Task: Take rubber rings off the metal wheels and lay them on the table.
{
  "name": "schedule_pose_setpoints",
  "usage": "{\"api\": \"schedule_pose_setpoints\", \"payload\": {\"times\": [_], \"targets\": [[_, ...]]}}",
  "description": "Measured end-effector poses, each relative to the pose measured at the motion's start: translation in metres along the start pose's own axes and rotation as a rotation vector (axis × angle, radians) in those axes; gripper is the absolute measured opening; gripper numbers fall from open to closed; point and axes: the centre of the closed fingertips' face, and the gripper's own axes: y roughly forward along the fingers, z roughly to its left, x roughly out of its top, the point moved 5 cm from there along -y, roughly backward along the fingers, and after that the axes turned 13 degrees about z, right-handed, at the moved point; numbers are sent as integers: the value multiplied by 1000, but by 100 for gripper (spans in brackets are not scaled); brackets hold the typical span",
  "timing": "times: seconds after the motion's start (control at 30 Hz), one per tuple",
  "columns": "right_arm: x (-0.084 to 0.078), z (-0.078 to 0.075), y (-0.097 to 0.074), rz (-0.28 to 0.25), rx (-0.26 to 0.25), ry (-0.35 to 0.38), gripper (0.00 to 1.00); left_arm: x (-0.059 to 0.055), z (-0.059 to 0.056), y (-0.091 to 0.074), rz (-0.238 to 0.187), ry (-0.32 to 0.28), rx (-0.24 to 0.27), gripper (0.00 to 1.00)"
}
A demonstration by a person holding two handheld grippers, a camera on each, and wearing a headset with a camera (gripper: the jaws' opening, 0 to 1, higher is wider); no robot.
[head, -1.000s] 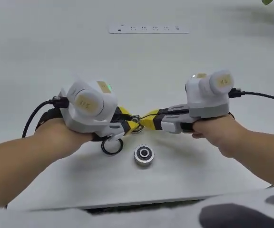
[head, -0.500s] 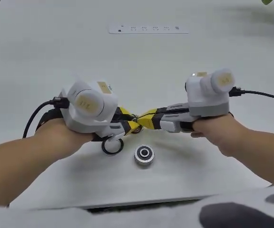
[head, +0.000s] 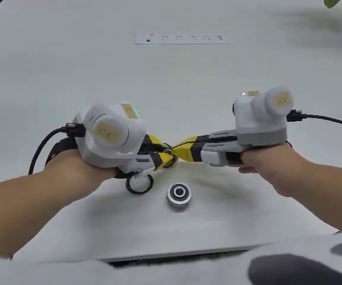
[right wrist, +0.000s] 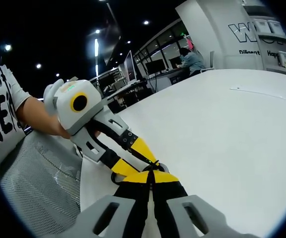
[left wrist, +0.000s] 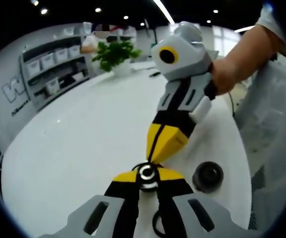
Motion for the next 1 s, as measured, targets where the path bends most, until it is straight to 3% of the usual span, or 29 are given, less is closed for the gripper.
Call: {"api": "schedule_pose_setpoints", "payload": {"times": [0.27,0.47,1.0], "targets": [[1,0,0,0,2,13,0,1,0,-3,9,27,-23,15],[2,1,-1,-6,3,19,0,0,-6,-9,14,50,-40,24],[7,6,-5,-19,8,18,0,3,-10,-36,-41,29,-57,30]]}}
